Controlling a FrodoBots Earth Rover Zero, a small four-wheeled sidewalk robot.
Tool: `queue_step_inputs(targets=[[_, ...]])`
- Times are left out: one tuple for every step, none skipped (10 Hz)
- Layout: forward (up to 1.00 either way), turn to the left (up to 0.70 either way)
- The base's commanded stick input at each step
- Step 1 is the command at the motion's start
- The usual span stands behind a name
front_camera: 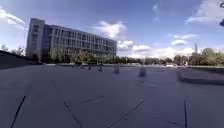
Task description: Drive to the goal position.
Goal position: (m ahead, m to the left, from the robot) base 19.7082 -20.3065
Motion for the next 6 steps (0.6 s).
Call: queue_step_inputs(targets=[[0.00, -0.70], [0.00, -0.70], [0.00, -0.70], [0.00, -0.70], [0.00, -0.70], [0.00, -0.70]])
